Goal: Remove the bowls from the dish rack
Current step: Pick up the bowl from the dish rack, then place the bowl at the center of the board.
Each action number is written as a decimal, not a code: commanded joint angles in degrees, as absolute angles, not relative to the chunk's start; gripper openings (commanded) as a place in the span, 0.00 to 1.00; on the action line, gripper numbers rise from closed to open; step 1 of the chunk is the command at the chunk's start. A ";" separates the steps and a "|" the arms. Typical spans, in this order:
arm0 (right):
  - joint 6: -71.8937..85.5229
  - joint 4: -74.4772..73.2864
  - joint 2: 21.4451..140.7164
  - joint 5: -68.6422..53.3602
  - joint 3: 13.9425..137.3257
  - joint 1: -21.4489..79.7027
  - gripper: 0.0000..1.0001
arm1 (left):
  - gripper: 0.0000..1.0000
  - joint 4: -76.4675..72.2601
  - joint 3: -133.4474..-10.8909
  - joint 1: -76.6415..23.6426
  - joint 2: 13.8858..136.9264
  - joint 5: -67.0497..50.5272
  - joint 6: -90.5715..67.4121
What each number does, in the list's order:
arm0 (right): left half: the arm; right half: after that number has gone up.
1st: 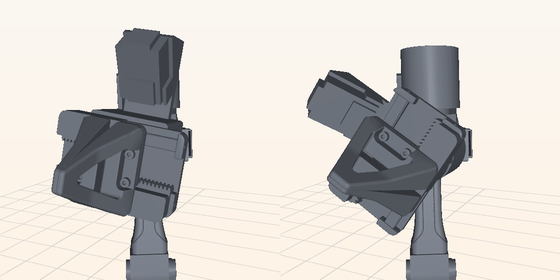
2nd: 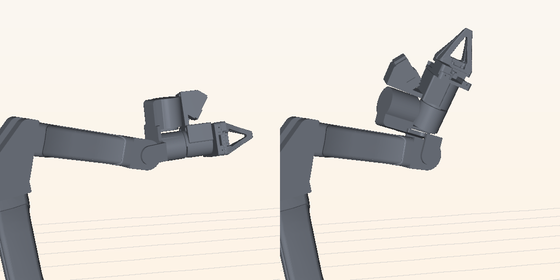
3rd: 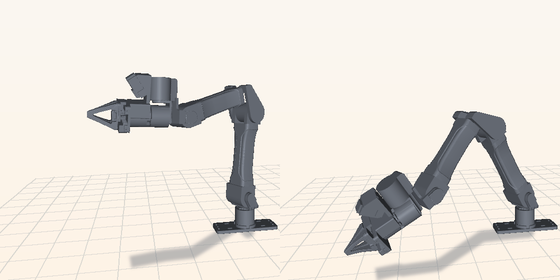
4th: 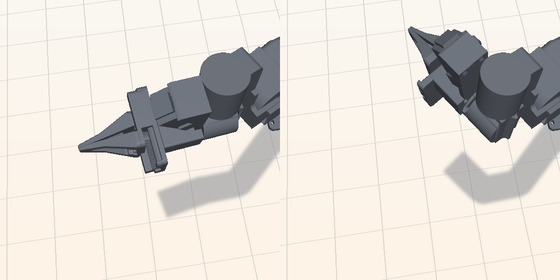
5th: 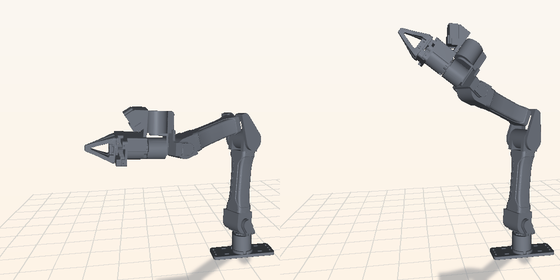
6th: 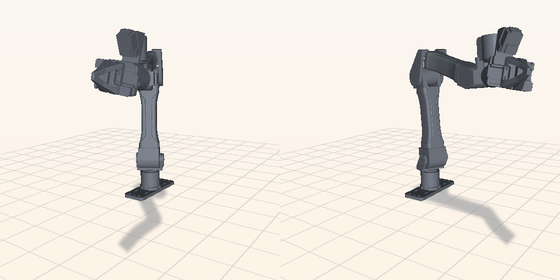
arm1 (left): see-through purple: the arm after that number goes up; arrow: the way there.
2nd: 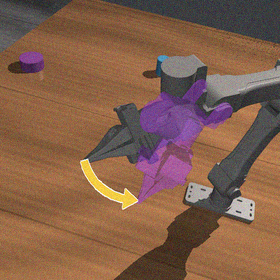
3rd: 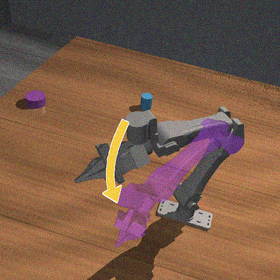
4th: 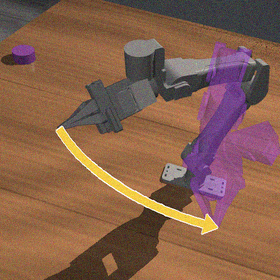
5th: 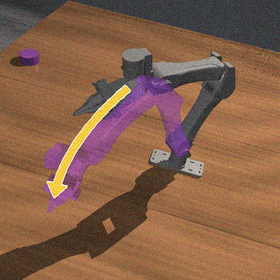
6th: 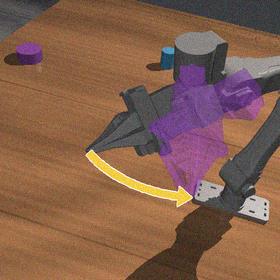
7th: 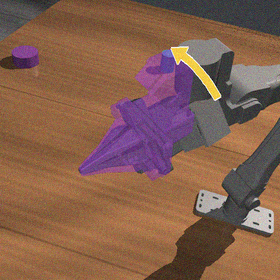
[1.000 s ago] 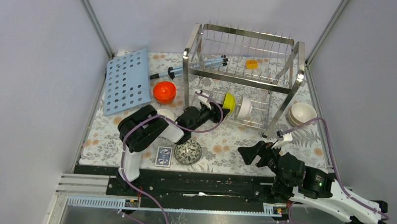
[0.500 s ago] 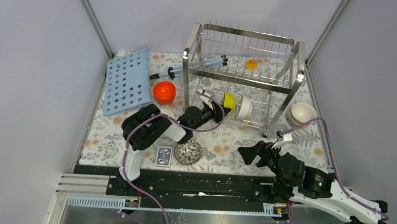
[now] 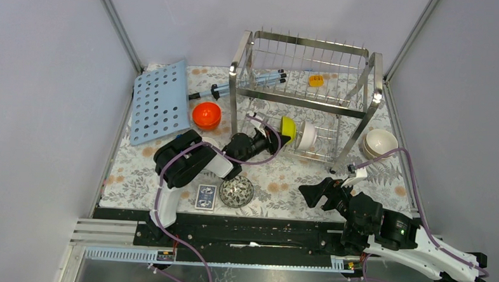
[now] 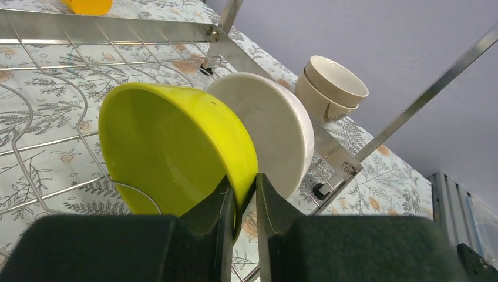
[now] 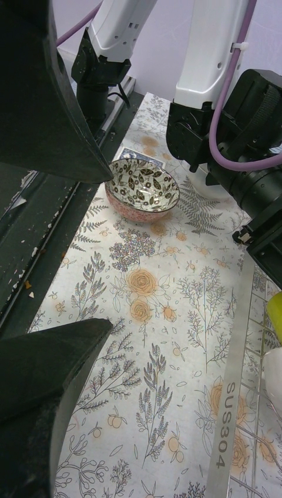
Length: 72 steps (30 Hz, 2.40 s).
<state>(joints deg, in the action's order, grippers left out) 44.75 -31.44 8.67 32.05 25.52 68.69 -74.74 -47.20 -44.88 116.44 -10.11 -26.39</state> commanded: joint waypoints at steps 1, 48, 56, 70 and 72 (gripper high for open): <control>44.96 -31.27 8.61 33.49 25.46 68.91 0.91 | 0.00 -86.65 -47.78 -43.92 116.08 -12.30 -28.53; 47.22 -33.57 3.70 35.81 26.44 68.91 0.93 | 0.00 -91.87 -38.22 -43.22 98.27 -19.74 -40.22; 46.37 -34.07 4.62 34.77 29.01 68.91 0.93 | 0.00 -90.44 -26.69 -44.87 86.14 -18.79 -40.75; 38.98 -22.24 30.64 23.59 34.91 68.91 0.92 | 0.00 -40.73 -18.52 -58.43 43.08 -8.96 -22.66; 39.19 -20.26 30.85 24.29 34.55 68.95 0.92 | 0.00 -34.20 -18.54 -59.17 38.37 -7.62 -22.02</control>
